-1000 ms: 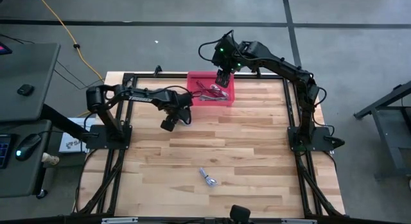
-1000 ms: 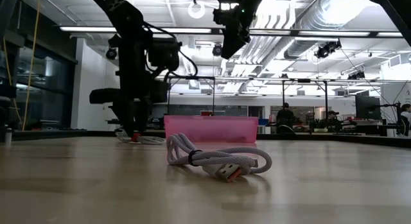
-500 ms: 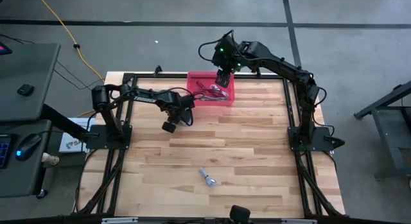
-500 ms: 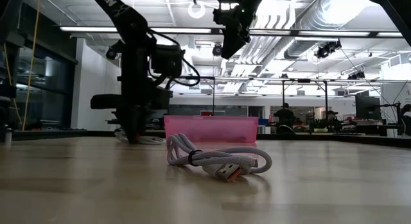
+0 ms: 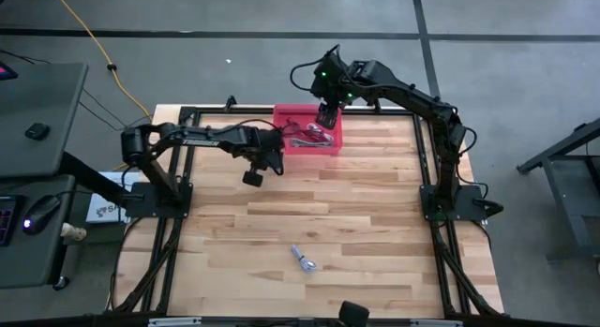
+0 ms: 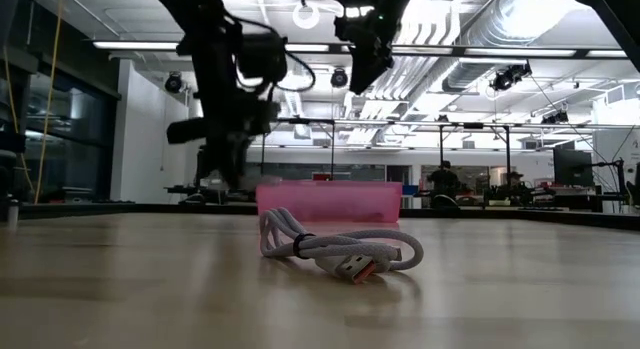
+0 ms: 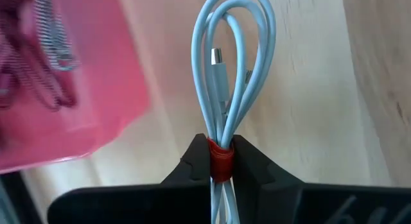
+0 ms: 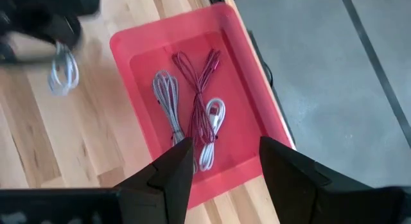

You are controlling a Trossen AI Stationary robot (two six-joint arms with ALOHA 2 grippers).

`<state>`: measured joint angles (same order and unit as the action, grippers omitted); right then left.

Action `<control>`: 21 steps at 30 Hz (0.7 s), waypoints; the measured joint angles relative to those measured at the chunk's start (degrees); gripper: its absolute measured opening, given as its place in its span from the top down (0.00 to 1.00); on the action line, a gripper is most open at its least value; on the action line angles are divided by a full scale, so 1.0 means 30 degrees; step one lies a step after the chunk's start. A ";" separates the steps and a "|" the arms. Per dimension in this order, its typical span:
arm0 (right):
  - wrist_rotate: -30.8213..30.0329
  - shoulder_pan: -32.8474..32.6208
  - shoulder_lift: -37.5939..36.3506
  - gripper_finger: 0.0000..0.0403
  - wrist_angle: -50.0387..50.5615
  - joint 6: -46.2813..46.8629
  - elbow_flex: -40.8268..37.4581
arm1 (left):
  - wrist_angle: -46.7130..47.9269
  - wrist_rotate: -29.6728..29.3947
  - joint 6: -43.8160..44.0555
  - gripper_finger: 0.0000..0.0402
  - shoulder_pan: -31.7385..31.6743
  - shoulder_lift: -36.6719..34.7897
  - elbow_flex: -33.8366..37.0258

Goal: Pick and place USB-C Cables
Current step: Put the white charger cable into the pink bin

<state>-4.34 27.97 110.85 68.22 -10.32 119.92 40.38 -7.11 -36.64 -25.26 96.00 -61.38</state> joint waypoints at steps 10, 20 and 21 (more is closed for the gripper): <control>-0.2029 -0.0055 -0.0153 0.58 0.0495 0.0451 -0.0011 | -0.2365 -0.0155 -0.0006 1.00 -0.0338 -0.3305 -0.0961; -0.4413 -0.0109 -0.2103 0.58 0.0614 0.1776 -0.0022 | -0.8259 -0.0366 0.0153 1.00 -0.1252 -0.3890 -0.0986; -0.4660 -0.0124 -0.2338 0.58 0.0635 0.1888 -0.0022 | -0.8704 -0.0369 0.0158 0.99 -0.1363 -0.3748 -0.0986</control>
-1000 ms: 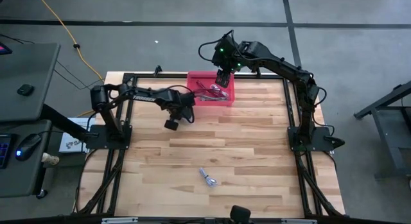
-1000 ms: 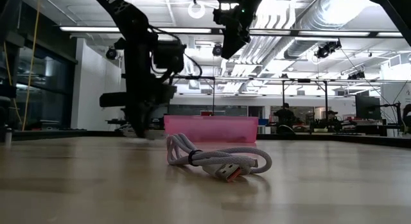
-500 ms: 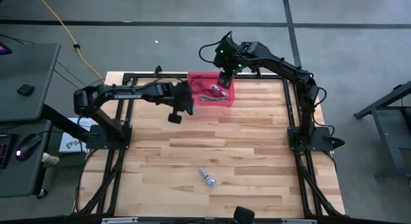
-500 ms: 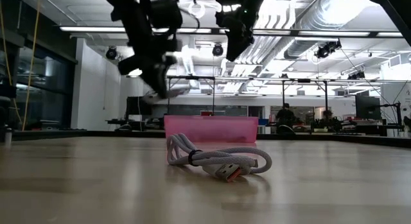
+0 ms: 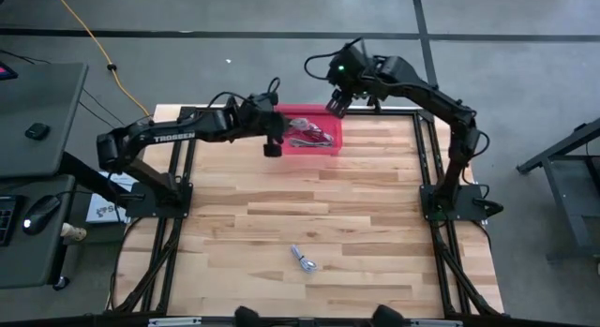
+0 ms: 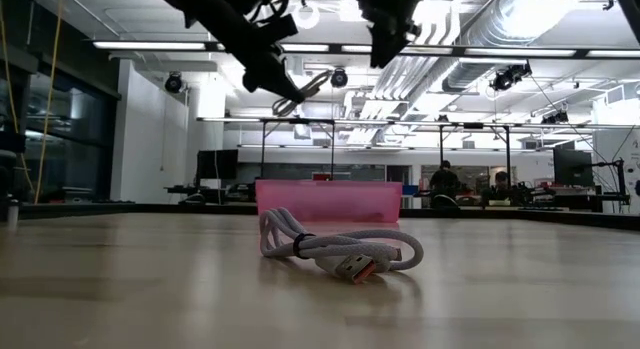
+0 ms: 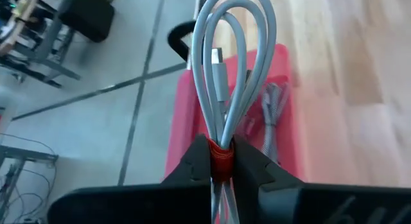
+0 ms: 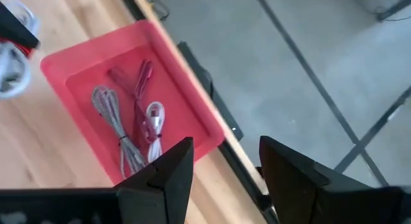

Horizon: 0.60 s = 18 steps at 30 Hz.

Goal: Pick and place USB-C Cables
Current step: Put the white charger cable into the pink bin

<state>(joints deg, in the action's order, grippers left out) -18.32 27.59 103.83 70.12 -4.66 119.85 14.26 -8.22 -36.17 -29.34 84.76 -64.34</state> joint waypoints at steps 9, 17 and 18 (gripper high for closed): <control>-0.0323 -0.0022 -0.1395 0.58 0.0775 0.1294 0.0001 | -0.2098 0.0212 0.0353 0.99 -0.0708 0.1598 0.0015; -0.0928 -0.0022 -0.1436 0.58 0.2139 0.1428 0.0000 | -0.2683 0.0748 0.0500 0.99 -0.0963 0.3833 0.0015; -0.0923 -0.0022 -0.1436 0.58 0.2248 0.1475 0.0000 | -0.2674 0.0740 0.0498 0.99 -0.0973 0.4116 0.0019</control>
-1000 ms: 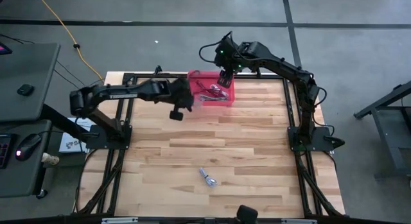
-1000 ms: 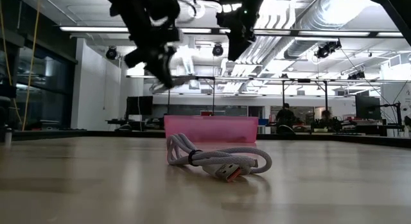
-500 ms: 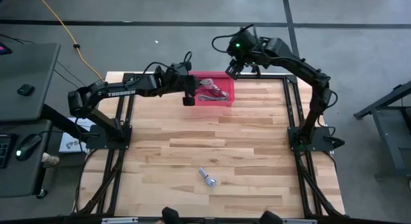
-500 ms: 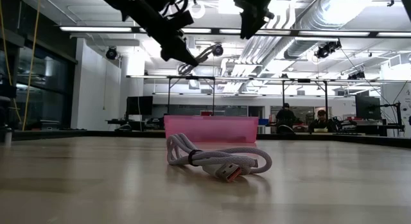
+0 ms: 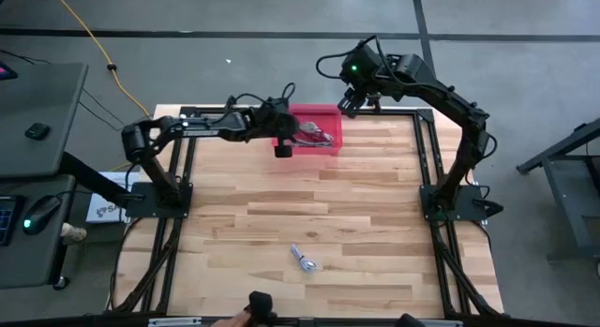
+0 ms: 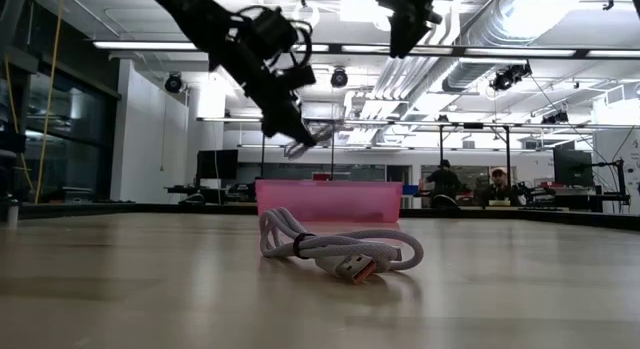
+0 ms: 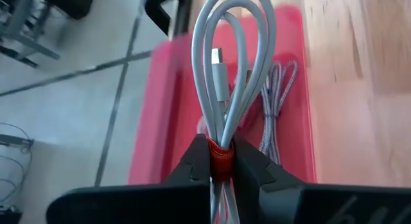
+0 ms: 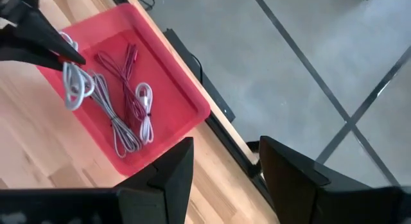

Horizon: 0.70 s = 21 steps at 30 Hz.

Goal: Pick and place USB-C Cables
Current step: Put the white charger cable into the pink bin

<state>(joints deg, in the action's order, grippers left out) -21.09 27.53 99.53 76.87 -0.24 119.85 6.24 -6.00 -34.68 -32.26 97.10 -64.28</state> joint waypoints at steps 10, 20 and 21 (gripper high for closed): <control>-0.0048 0.0000 0.0000 0.58 0.0751 0.0136 0.0005 | -0.0023 -0.0246 -0.1292 0.99 -0.0120 0.1913 0.0003; -0.0062 0.0000 0.0000 0.58 0.0734 0.0093 0.0005 | -0.0114 -0.1390 -0.2711 0.88 -0.0120 0.2097 0.0018; -0.0061 0.0000 0.0000 0.58 0.0734 0.0089 0.0007 | -0.0122 -0.1390 -0.2790 0.86 -0.0120 0.2097 0.0018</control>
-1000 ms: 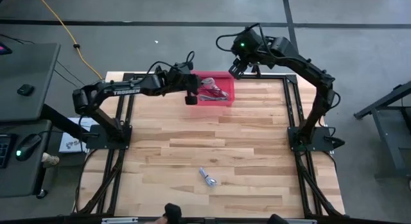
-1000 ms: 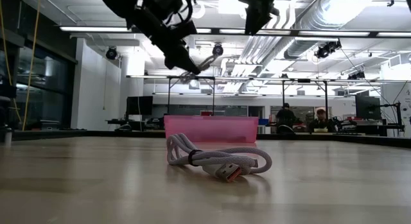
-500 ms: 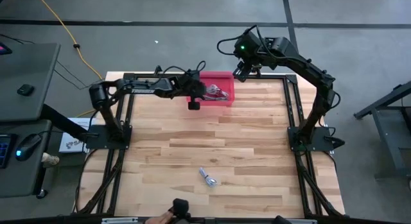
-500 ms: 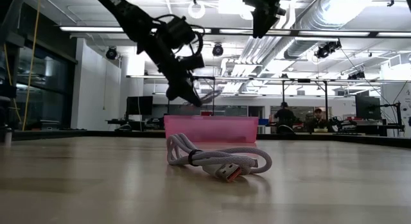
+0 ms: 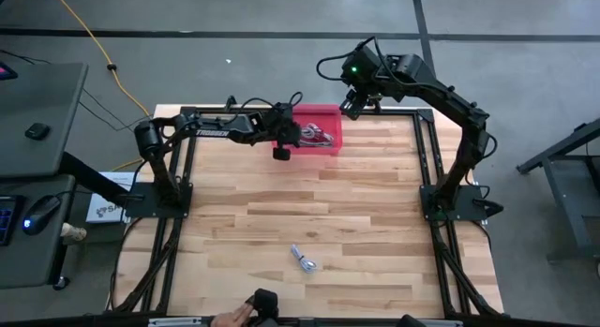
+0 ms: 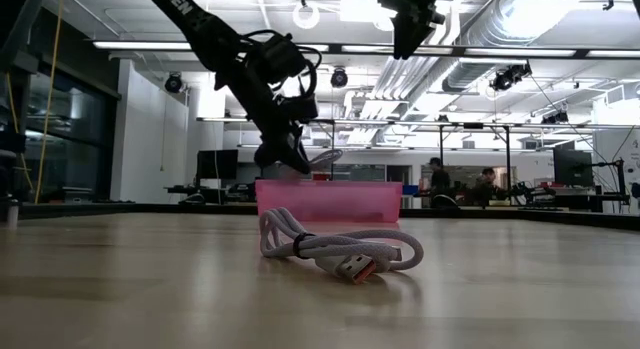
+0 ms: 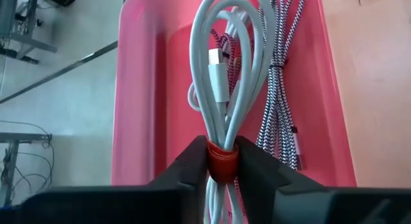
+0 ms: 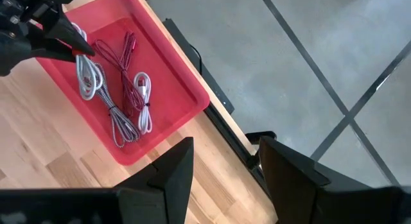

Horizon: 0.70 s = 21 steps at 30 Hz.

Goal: Pick and place USB-C Cables
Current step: Put the white charger cable into the pink bin, then put the light blue charger cable into the pink bin

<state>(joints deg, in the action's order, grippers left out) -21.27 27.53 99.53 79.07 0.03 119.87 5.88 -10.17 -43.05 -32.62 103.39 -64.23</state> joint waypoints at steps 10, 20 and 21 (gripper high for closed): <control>0.0006 0.0000 0.0000 0.58 0.0004 0.0015 0.0000 | -0.0010 -0.0836 0.0468 0.72 0.0320 -0.0051 0.0000; 0.0763 -0.1138 0.0000 0.58 0.0014 0.1033 0.0000 | 0.0670 -0.3633 0.0509 0.71 0.0917 -0.0675 -0.0020; 0.0861 -0.1353 0.0000 0.58 0.0039 0.1050 0.0000 | 0.0967 -0.3650 0.0667 0.71 0.0972 -0.0941 -0.0022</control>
<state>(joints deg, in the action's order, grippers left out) -18.69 23.47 99.53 79.18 3.18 119.87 8.78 -21.12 -41.04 -29.71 100.57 -64.29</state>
